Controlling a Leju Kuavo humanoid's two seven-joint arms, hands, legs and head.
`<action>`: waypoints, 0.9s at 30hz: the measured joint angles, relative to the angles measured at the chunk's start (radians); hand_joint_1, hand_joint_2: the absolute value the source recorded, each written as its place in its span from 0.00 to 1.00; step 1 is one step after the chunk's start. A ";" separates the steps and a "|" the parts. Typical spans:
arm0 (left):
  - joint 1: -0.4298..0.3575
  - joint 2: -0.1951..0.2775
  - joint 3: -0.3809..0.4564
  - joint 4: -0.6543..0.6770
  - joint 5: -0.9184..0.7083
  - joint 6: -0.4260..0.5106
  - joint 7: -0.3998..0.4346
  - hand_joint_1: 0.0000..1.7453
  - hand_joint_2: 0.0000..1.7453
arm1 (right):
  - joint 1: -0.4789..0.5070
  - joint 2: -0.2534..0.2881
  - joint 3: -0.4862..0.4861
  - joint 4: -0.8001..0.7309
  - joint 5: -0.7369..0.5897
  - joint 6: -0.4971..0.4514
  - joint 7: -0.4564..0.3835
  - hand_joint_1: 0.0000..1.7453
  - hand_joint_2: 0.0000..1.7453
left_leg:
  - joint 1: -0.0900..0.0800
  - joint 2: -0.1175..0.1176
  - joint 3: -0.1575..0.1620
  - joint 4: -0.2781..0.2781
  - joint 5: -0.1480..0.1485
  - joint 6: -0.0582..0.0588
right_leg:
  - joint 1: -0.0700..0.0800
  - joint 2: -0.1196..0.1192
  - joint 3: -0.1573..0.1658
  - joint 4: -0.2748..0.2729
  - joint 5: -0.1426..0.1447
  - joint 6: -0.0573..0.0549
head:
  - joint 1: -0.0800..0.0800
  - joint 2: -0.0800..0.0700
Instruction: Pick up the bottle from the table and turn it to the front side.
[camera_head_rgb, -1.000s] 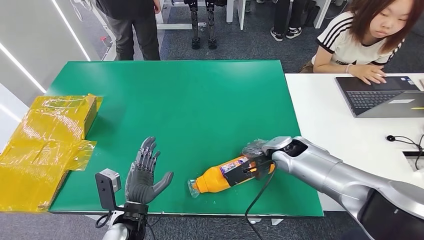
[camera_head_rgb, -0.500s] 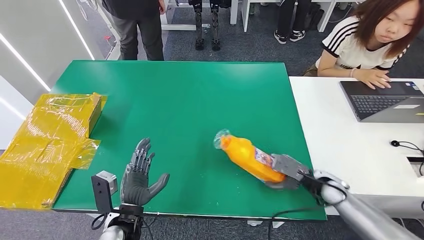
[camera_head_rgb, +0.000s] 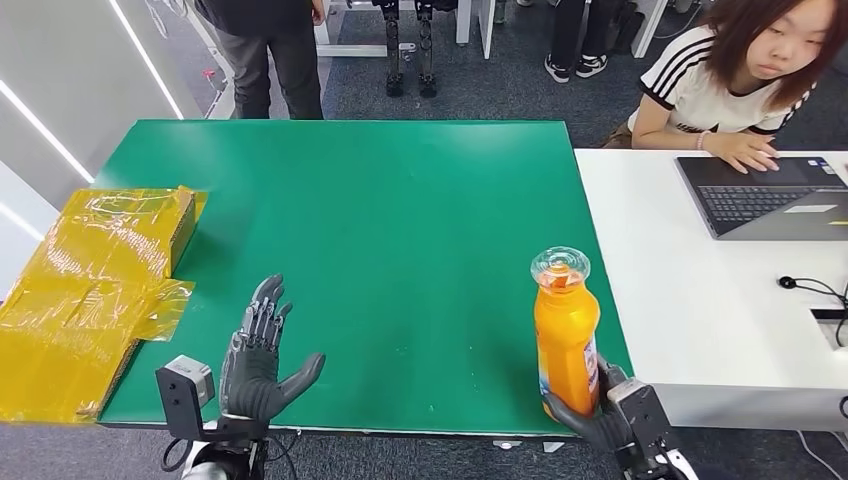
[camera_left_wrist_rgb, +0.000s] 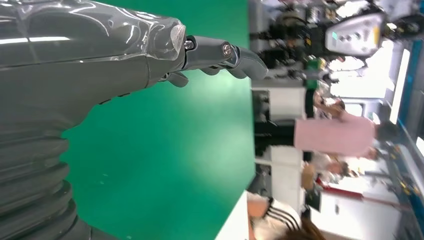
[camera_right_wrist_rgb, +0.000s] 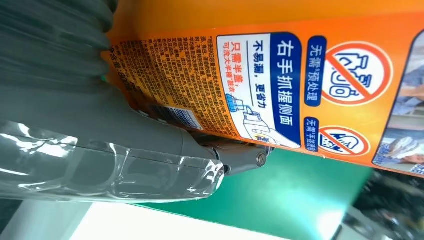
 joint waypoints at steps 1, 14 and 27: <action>-0.012 0.000 0.000 0.000 0.001 -0.011 0.003 0.00 1.00 | -0.002 0.021 -0.010 -0.003 0.018 -0.001 -0.009 1.00 1.00 | 0.000 0.000 0.000 0.000 0.000 0.000 | 0.000 0.000 0.000 0.000 0.000 0.000 | 0.000 0.000; -0.402 -0.001 -0.022 0.165 0.186 -0.229 0.146 0.00 1.00 | -0.274 0.203 0.097 0.021 0.093 -0.022 -0.057 1.00 1.00 | 0.000 0.003 -0.005 0.000 0.011 -0.002 | 0.000 0.004 -0.007 0.001 0.010 -0.002 | 0.000 0.000; -0.580 -0.011 -0.066 0.309 0.279 -0.361 0.216 0.00 1.00 | -0.468 0.267 0.288 0.141 0.176 -0.084 -0.003 1.00 1.00 | 0.000 0.004 -0.008 0.000 0.012 -0.002 | 0.000 0.005 -0.011 0.002 0.012 -0.002 | 0.000 0.000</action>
